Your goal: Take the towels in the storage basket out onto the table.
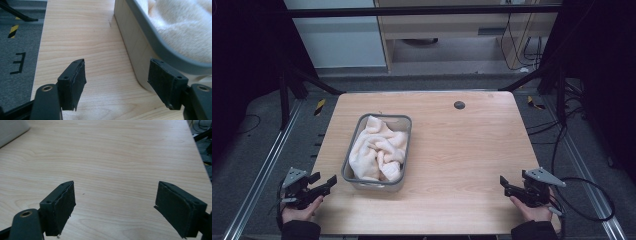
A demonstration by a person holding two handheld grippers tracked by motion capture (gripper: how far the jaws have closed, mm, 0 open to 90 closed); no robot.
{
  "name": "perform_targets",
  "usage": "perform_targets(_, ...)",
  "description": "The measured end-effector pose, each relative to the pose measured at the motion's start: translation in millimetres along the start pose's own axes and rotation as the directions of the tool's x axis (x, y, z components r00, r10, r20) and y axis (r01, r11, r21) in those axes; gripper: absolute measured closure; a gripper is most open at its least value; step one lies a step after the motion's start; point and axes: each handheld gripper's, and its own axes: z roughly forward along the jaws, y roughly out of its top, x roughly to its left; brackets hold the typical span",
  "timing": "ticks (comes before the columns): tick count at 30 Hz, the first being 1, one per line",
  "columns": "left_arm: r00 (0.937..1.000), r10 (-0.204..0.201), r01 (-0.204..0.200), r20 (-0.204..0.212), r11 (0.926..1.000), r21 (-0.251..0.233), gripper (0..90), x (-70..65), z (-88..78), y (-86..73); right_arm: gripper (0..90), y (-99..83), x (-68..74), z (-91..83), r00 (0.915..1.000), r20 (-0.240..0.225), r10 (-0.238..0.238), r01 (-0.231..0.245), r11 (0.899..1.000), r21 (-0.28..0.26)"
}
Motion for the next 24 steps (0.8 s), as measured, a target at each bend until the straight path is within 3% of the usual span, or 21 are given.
perform_targets(11, 0.9997, -0.005, 0.006, 0.024, 0.9996, -0.029, 31.3, -8.5, -15.9, 15.6, 15.5, -1.0, 10.2, 2.8, 0.9979, 0.002, -0.065, 0.065, 0.998, 0.021)
perform_targets(24, 0.9980, 0.022, -0.019, 0.060, 0.9985, -0.052, 33.8, -22.2, -27.4, 28.5, 14.2, -1.9, 14.5, 2.7, 0.9981, -0.013, -0.060, 0.060, 0.998, 0.027)
